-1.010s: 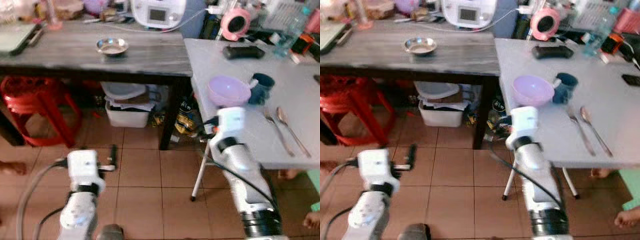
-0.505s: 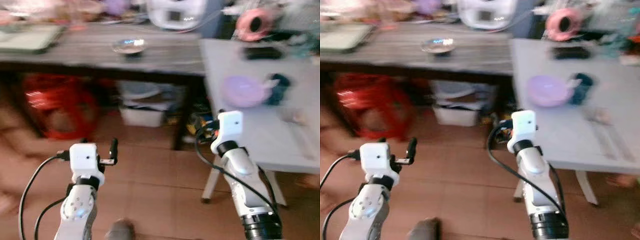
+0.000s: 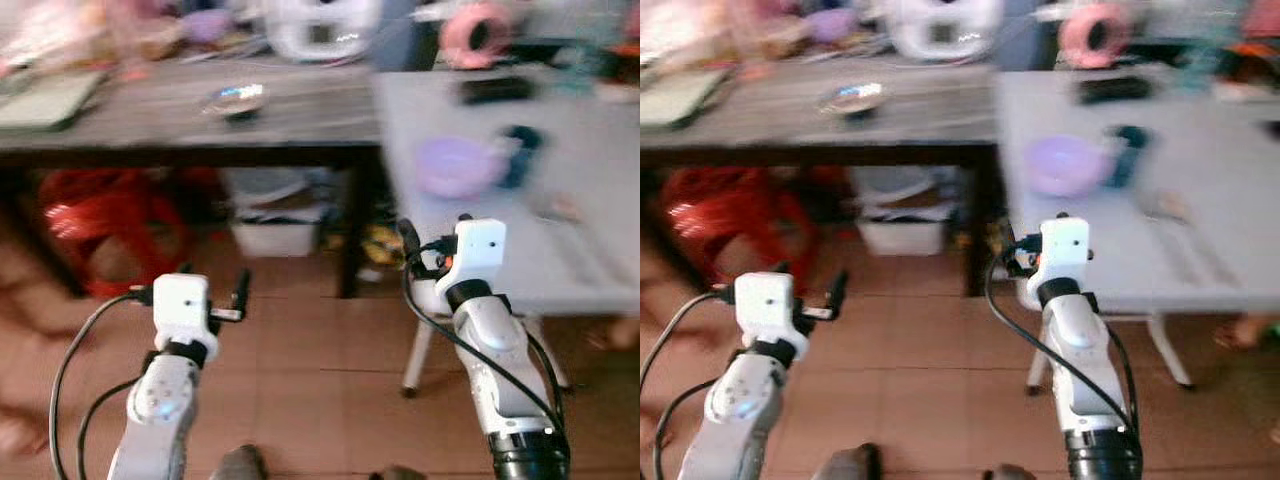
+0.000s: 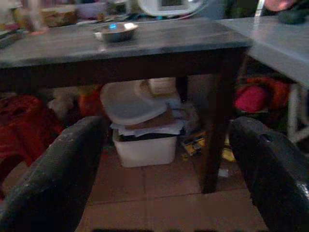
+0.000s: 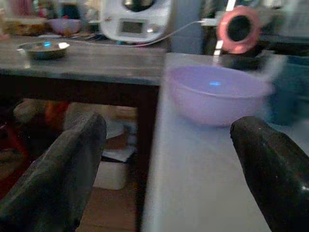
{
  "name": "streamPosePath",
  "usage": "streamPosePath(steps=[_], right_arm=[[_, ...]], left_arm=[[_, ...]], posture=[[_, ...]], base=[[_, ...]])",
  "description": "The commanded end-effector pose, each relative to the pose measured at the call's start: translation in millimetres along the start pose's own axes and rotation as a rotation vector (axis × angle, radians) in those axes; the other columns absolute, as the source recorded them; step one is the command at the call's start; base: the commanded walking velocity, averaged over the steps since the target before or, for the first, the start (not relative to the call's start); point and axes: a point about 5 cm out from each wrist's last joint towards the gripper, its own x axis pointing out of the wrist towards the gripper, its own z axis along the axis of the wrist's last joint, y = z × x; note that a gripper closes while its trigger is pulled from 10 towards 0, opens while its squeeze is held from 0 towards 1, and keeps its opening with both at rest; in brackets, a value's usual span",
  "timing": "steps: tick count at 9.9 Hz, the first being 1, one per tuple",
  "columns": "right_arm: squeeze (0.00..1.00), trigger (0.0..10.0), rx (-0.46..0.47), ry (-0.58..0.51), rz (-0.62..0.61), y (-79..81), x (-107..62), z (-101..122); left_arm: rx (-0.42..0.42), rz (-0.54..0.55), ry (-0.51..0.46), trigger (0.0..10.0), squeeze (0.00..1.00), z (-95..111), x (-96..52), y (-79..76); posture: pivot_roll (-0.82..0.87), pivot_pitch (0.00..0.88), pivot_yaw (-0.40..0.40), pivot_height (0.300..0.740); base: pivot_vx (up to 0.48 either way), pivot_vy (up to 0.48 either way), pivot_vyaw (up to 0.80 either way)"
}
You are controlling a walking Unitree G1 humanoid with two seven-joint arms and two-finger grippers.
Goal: Setting the table
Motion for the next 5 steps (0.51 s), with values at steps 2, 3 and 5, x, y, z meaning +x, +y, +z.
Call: streamPosePath(steps=[2,3,5], right_arm=[[0.00,10.0,-0.007,-0.042,-0.022,-6.2,3.0,11.2],[0.00,10.0,-0.004,-0.046,-0.020,-5.1,4.4,12.8],[0.00,10.0,0.006,-0.053,-0.017,-2.3,5.4,14.8]], left_arm=[[-0.016,-0.015,0.006,10.0,0.00,-0.5,-0.4,-4.1],[-0.016,-0.016,0.005,10.0,0.00,0.1,-0.5,-4.4],[0.005,-0.017,0.005,10.0,0.00,0.9,-1.1,-2.9]], posture=[[0.06,0.068,0.034,0.740],[0.06,0.068,0.034,0.740],[0.06,0.070,0.034,0.740]], base=[[0.000,-0.433,0.00],[0.266,-0.398,0.00],[0.324,-0.349,0.00]])
